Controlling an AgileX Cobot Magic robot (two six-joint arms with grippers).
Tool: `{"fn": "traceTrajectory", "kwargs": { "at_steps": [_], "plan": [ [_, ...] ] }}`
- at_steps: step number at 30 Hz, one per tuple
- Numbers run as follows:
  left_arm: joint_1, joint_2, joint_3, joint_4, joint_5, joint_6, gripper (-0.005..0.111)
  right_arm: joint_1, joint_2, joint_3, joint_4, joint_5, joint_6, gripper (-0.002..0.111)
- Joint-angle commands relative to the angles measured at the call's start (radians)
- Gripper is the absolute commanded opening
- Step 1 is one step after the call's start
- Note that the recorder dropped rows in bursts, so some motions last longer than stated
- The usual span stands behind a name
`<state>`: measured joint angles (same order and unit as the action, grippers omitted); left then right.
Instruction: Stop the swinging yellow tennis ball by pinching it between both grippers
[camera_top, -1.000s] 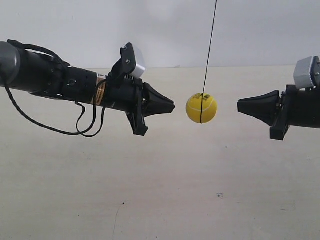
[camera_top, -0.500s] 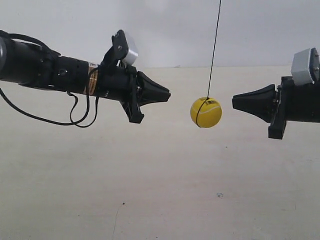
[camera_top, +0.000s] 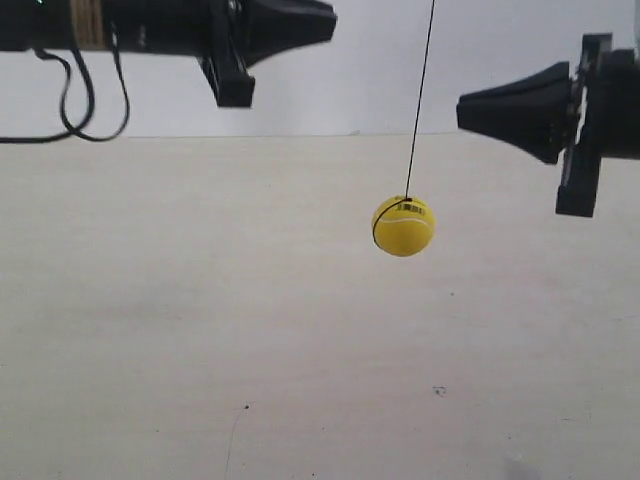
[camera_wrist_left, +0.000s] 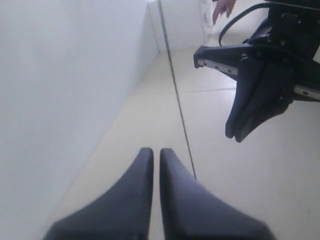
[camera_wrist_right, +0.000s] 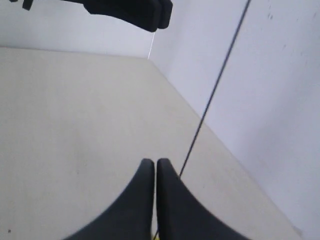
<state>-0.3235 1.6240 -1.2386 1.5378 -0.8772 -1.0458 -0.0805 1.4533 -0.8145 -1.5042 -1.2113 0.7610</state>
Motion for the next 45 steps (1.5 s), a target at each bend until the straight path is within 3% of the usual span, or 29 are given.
{"fn": "traceTrajectory", "kwargs": {
  "at_steps": [1, 4, 14, 20, 25, 31, 34, 40, 45],
  "plan": [
    [0.0, -0.16, 0.0, -0.004, 0.043, -0.073, 0.005, 0.001, -0.2, -0.003, 0.06, -0.01, 0.099, 0.0],
    [0.0, -0.27, 0.0, 0.03, 0.104, -0.131, 0.005, 0.001, -0.348, -0.003, 0.112, 0.026, 0.162, 0.0],
    [0.0, -0.696, 0.031, 0.163, 0.388, -0.331, 0.005, 0.001, -0.836, -0.039, 0.154, 0.592, 0.357, 0.0],
    [0.0, -0.992, 0.143, 0.163, 0.571, -0.331, 0.005, 0.001, -1.041, -0.039, 0.152, 0.782, 0.391, 0.0],
    [0.0, -1.234, 0.277, 0.163, 0.673, -0.331, 0.005, 0.001, -1.188, -0.039, 0.069, 0.835, 0.428, 0.0],
    [0.003, -1.508, 0.439, 0.163, 0.71, -0.329, 0.005, 0.001, -1.351, -0.039, -0.24, 0.838, 0.705, 0.0],
    [0.003, -1.624, 0.518, 0.163, 0.713, -0.334, 0.005, 0.001, -1.453, -0.032, -0.24, 0.793, 0.801, 0.0],
    [0.004, -1.624, 0.616, 0.178, 0.612, -0.434, 0.005, 0.001, -1.453, -0.043, -0.24, 0.426, 0.859, 0.0],
    [0.004, -1.624, 0.682, 0.178, 0.612, -0.434, 0.005, 0.001, -1.453, -0.043, -0.24, 0.31, 0.89, 0.0]
  ]
}}
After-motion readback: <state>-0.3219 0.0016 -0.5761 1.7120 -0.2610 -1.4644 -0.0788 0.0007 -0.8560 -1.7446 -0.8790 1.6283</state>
